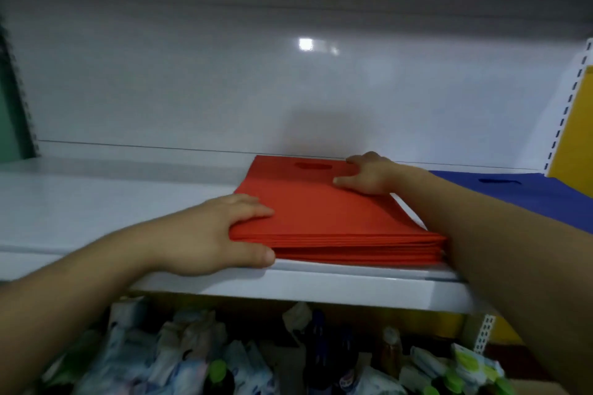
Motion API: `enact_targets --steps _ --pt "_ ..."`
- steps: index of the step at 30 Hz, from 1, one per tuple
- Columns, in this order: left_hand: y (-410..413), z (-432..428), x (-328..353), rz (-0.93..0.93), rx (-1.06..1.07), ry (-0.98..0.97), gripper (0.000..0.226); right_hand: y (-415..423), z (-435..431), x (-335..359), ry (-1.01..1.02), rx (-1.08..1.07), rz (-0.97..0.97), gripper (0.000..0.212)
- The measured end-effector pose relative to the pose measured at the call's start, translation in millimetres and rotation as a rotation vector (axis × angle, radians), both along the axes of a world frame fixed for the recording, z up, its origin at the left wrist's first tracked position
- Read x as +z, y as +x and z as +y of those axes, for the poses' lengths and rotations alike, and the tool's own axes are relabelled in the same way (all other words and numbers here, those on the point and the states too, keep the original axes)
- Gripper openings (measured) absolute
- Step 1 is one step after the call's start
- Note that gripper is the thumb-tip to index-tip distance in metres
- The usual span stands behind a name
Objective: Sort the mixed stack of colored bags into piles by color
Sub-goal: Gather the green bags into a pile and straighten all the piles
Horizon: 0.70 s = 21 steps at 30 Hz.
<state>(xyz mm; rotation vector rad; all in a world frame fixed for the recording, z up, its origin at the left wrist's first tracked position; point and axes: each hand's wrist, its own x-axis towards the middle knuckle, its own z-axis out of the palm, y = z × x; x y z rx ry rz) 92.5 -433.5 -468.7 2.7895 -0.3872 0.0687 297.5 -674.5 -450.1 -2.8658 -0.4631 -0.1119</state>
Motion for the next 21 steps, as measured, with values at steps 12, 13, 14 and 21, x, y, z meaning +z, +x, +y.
enact_targets --steps 12,13,14,21 --pt "-3.2 -1.9 -11.4 -0.2 0.028 -0.156 0.097 49.2 2.1 2.1 0.012 0.036 -0.003 0.093" --pt "-3.6 -2.1 -12.4 -0.204 0.03 -0.19 0.088 51.2 1.9 -1.7 0.021 0.054 0.012 0.091" --pt "-3.8 -2.1 -13.9 -0.212 0.033 -0.231 0.081 55.2 0.8 -6.3 0.036 0.072 0.019 0.09" --pt "-4.4 -4.0 -20.1 -0.235 0.058 -0.322 0.055 67.3 -6.0 -11.6 0.153 0.088 -0.009 0.093"
